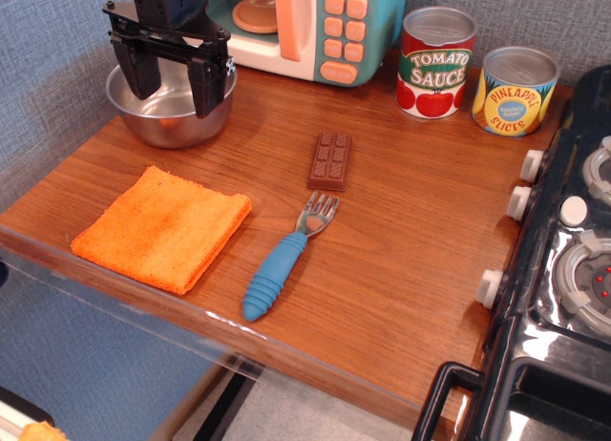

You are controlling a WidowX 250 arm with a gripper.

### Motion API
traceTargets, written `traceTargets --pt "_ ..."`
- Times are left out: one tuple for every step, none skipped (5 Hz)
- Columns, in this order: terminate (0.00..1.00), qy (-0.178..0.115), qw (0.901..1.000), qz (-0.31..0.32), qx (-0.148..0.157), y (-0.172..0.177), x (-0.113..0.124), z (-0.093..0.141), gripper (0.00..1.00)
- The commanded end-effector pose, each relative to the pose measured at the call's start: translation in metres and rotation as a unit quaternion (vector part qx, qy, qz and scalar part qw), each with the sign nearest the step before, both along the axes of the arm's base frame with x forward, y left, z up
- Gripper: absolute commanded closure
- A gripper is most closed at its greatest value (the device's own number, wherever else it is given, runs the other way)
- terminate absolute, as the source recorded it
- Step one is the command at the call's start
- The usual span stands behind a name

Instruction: Place the chocolate on the orange towel

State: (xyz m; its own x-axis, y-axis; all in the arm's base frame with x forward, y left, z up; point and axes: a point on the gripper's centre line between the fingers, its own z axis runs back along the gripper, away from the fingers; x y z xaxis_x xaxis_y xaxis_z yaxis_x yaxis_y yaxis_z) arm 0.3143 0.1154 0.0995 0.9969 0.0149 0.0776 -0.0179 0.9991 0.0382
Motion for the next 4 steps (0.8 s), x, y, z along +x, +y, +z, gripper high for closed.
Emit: traceTargets --pt "0.00 0.000 1.0000 0.000 0.000 0.000 0.000 0.000 0.00" --pt "0.00 -0.017 0.9996 0.001 -0.021 -0.030 0.021 -0.021 0.00" --pt "0.00 -0.047 0.9977 0.021 -0.044 -0.059 0.048 -0.041 0.00" --pt "0.00 -0.043 0.9978 0.038 -0.033 -0.084 0.065 -0.056 0.00"
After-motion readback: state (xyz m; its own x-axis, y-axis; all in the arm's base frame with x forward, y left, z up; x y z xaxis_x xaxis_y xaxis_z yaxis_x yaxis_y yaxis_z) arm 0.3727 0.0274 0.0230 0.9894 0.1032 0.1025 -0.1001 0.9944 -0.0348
